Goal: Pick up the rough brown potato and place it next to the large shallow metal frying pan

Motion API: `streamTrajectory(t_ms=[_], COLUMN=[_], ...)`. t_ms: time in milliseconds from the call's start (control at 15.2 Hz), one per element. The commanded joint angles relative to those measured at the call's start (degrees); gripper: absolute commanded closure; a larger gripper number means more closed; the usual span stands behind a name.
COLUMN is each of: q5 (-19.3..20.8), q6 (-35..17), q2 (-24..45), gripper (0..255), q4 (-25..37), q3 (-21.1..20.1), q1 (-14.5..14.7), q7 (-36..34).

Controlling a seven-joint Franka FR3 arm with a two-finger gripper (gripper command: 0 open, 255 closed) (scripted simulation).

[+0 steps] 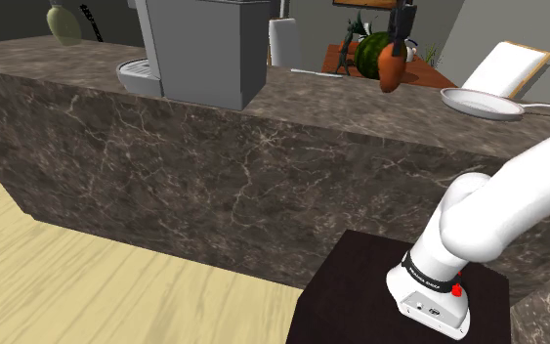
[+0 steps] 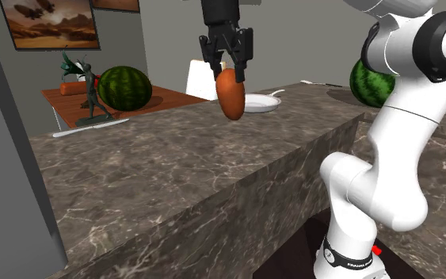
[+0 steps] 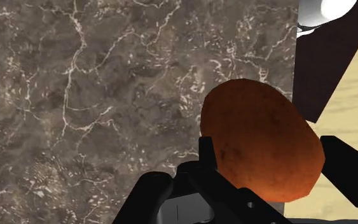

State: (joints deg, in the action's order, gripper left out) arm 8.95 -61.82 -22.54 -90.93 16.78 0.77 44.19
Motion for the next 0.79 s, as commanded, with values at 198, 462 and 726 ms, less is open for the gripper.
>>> streamTrajectory(t_ms=[198,462,726], q5=[4.0,7.5,11.3], q6=[0.7,1.8,3.0], q2=[-6.5,-10.5,-13.7], gripper=[255,255,255], q4=[-5.0,-6.7,-7.4], q3=[2.8,5.5,8.4], q1=[-1.8,-3.0,-4.1], q7=[5.3,9.9,14.9])
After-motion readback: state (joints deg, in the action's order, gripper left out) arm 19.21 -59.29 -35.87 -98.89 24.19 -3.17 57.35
